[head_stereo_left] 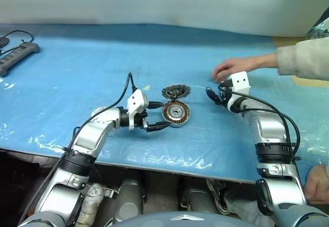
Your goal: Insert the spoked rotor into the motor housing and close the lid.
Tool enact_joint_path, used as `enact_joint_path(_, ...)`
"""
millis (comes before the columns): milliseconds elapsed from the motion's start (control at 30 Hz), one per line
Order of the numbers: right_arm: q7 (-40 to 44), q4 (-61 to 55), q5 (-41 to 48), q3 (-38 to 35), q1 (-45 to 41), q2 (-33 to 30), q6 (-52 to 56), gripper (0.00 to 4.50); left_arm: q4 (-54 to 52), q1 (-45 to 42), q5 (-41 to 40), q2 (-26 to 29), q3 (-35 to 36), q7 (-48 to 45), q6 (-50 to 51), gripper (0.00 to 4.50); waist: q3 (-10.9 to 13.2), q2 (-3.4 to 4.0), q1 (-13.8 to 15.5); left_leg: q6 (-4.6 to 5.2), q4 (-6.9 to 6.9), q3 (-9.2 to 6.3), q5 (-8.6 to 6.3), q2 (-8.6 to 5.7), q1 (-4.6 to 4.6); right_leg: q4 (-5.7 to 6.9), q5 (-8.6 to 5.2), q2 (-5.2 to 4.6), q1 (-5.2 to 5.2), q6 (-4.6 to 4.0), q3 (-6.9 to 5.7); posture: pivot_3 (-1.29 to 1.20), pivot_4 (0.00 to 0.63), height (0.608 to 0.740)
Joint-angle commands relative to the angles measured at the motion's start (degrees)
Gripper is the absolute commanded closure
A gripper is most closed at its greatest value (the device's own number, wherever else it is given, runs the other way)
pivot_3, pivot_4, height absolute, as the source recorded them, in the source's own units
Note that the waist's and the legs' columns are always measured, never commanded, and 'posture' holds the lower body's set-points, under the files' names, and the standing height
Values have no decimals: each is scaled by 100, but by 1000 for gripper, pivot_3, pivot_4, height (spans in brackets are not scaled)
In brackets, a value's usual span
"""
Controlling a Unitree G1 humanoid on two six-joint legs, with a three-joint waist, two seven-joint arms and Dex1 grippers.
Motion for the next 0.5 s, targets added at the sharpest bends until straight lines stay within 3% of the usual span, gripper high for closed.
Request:
enact_joint_path(33, 127, -401, 163, 75, 24, -47, -14, 333, -307, 22, -64, 25, 6, 9, 61, 446, 0, 0, 2, 0, 0, 0, 0, 0, 0, 0, 0, 0, 0, 0, 0, 0, 150, 740)
enact_joint_path(500, 656, -1109, 436, 377, 233, -337, 172, 333, -157, -4, 46, 12, -55, -19, -70, 446, 0, 0, 25, 0, 3, 0, 0, 0, 0, 3, 0, 0, 0, 0, 0, 0, 150, 740)
